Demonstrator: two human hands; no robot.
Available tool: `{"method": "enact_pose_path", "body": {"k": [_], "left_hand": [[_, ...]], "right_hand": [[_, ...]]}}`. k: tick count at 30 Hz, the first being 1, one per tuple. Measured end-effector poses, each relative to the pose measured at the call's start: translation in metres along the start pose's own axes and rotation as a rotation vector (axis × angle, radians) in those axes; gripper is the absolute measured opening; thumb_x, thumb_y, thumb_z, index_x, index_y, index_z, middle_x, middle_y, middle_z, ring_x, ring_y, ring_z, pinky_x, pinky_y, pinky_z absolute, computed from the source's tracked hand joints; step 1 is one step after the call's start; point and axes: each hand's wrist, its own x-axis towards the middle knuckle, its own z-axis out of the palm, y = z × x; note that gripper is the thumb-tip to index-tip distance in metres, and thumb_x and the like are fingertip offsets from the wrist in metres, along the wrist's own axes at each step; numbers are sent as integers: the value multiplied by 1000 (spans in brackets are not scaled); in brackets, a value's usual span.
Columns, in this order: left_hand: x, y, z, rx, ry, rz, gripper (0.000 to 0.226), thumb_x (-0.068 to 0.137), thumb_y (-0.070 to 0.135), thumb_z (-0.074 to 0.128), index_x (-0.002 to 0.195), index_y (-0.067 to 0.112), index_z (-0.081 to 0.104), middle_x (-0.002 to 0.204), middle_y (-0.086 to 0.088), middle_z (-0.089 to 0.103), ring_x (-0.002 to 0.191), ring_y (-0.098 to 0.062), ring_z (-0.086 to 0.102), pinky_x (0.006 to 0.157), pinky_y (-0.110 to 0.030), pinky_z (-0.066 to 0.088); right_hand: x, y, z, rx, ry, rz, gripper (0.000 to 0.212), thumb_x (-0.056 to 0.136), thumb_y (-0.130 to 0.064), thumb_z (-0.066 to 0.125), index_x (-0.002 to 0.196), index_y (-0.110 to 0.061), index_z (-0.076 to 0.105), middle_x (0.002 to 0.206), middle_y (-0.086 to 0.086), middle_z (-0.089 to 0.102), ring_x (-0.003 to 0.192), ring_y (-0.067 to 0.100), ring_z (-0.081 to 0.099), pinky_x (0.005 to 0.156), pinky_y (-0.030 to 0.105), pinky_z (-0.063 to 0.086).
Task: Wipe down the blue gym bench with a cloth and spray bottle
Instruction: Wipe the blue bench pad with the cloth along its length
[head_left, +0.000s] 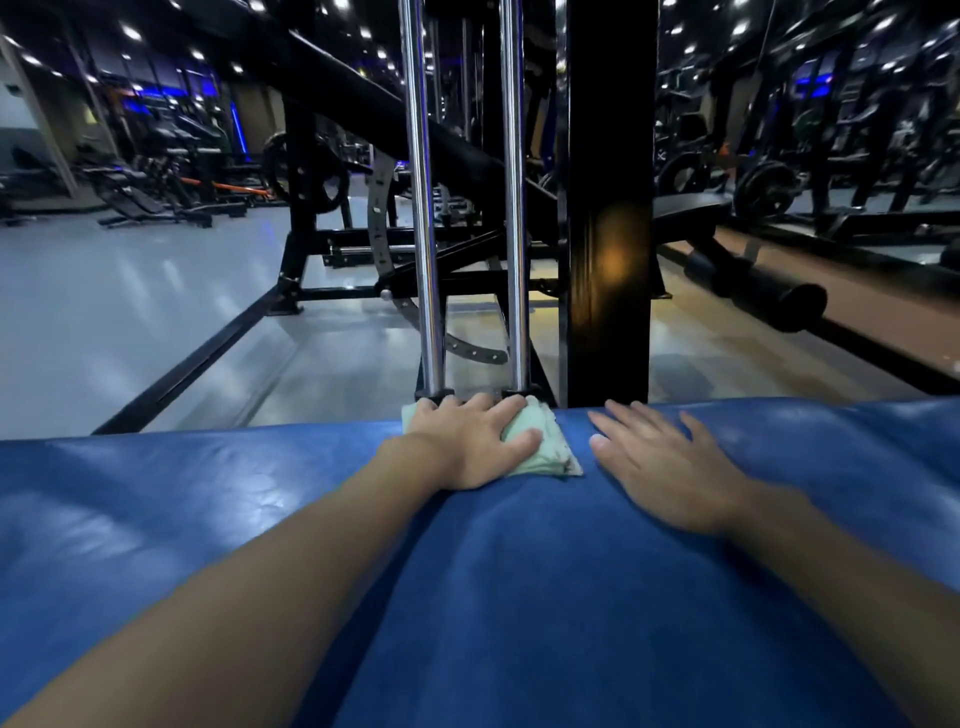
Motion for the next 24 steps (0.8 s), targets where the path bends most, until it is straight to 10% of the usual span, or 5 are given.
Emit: {"method": "enact_pose_path", "body": {"k": [16,21,24], "left_hand": [[-32,-90,3,10,-3,22,66,92,72,13,152,43,15,150,0,39,129,-33,43,100,-52,28],[-42,-118,2,29,-13,7,64,94,70,14,151,41,18,148,0,41,129,-33,43,100,-52,27],[-48,-119,1,11,-8,24,63,94,69,16,151,43,19,147,1,41,129,-32,42,101,-52,27]], "right_hand": [[-3,-85,8,20,-20,36,53,104,-46,10,156,-39,7,164,-17,-1,149,2,-5,121,43,-6],[5,-124,0,52,30,47,45,104,-38,18,144,-26,36,164,-8,15,150,7,2,121,48,-3],[6,-163,11,154,41,-34,55,103,-49,15,155,-34,16,164,-13,9,150,4,0,121,45,-5]]}}
